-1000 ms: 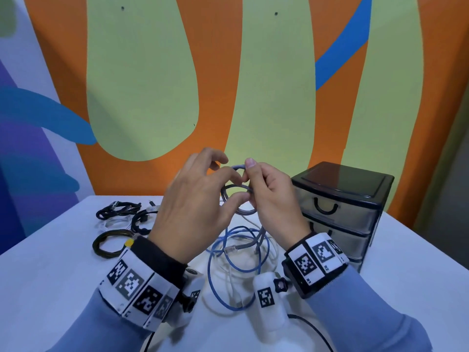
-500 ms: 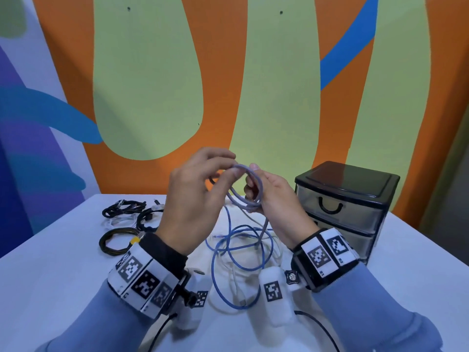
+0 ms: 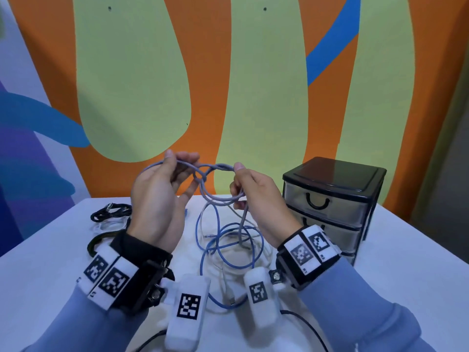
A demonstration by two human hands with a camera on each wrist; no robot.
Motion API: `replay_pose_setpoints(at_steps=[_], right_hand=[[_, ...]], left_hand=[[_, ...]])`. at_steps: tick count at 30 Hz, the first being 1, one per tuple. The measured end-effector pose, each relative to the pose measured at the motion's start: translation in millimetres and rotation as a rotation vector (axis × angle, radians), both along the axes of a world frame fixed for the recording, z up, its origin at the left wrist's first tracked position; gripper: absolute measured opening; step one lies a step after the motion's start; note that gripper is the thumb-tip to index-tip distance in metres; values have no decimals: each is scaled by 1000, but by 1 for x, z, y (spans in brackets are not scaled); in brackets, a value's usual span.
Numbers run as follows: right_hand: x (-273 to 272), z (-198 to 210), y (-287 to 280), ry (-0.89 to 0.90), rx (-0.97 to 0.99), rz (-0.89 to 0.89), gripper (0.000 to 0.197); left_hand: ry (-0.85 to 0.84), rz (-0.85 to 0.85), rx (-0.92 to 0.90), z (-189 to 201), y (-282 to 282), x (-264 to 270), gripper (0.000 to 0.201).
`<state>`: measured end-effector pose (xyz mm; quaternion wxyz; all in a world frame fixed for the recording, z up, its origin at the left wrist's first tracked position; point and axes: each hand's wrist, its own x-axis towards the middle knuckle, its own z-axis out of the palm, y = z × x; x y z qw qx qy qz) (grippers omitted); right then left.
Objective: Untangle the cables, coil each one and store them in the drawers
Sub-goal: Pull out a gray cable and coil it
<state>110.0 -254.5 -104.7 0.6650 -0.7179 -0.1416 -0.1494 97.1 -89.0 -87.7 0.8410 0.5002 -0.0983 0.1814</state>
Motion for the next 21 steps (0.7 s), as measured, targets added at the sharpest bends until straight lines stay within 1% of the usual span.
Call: replay_pose_setpoints(at_steps=[1, 2, 3, 5, 6, 7, 8, 10, 13, 16, 18, 21], right_hand=[[-1, 2, 0, 59, 123, 45, 47], [-2, 4, -1, 122, 268, 111, 44], [-3, 6, -2, 180, 430, 193, 41], [-3, 11, -7, 255, 732, 347, 40], [-2, 14, -9, 267, 826, 395, 40], [0, 14, -10, 265, 878, 424, 39], [1, 15, -11, 253, 898, 435, 38], [3, 13, -12, 231, 905, 422, 37], [5, 11, -17, 237, 911, 403, 37], [5, 11, -22, 256, 909, 370, 35], [5, 10, -22, 267, 885, 342, 33], [4, 8, -20, 286, 843, 336, 33]], left_hand=[[-5, -15, -25, 0, 0, 1, 32], [-9, -24, -4, 1, 0, 0, 32], [-12, -14, 83, 1, -1, 0, 32], [-62, 22, 387, -2, -2, -1, 34], [-104, 12, 531, -3, -4, -2, 34], [-147, -20, 641, -5, -5, -4, 34], [-185, -67, 713, -5, -7, -7, 32], [-241, -149, 786, -5, -9, -13, 29], [-303, -240, 821, -3, -9, -20, 27], [-328, -329, 885, -3, -8, -25, 26], [-333, -363, 929, -2, -9, -28, 25], [-348, -389, 939, 1, -6, -30, 24]])
